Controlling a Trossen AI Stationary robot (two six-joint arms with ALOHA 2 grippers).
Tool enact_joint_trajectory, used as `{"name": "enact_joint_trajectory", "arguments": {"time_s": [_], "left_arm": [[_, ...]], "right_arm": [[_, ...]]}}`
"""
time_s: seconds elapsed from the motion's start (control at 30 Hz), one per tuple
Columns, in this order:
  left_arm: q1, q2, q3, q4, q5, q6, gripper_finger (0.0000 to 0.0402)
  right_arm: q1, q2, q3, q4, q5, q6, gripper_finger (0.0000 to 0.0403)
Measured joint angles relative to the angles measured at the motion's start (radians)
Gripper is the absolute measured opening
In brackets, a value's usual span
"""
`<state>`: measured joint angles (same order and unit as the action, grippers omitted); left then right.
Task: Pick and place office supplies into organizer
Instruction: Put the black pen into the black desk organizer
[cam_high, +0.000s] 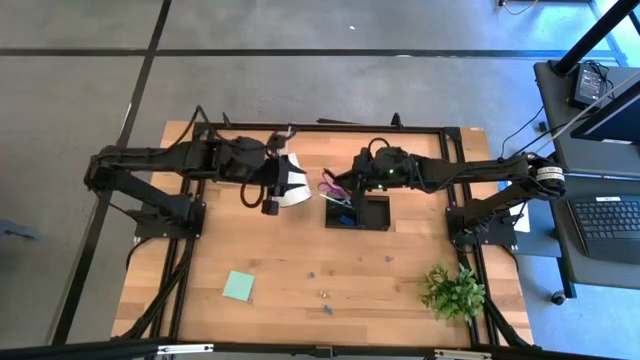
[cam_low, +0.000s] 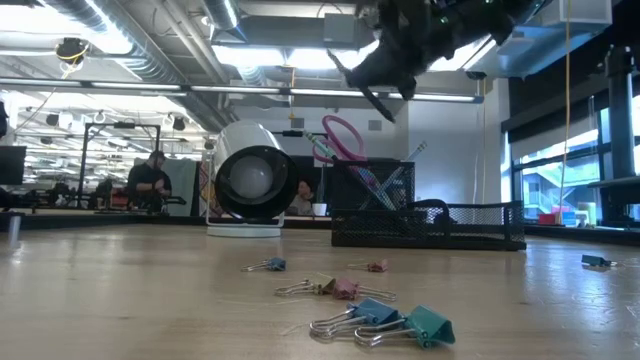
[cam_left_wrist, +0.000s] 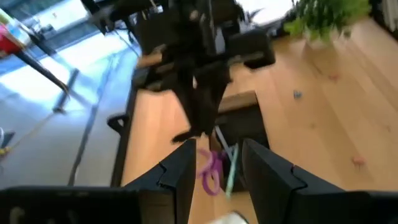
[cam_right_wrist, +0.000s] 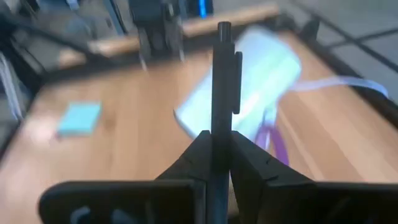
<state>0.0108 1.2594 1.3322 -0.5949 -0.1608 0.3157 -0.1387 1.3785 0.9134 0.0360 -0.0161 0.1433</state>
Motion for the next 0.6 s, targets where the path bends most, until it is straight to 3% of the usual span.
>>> {"name": "enact_joint_trajectory", "arguments": {"time_s": [0.13,0.6], "left_arm": [[0.008,-0.002,-0.071,0.076,0.019,-0.019,0.0125],[0.052,-0.220,-0.406,0.445,0.079,-0.130,0.0125]], "right_arm": [[0.011,0.000,-0.036,-0.013,0.048,-0.024,0.0041],[0.011,0.000,-0.246,0.361,0.049,-0.044,0.0041]]}}
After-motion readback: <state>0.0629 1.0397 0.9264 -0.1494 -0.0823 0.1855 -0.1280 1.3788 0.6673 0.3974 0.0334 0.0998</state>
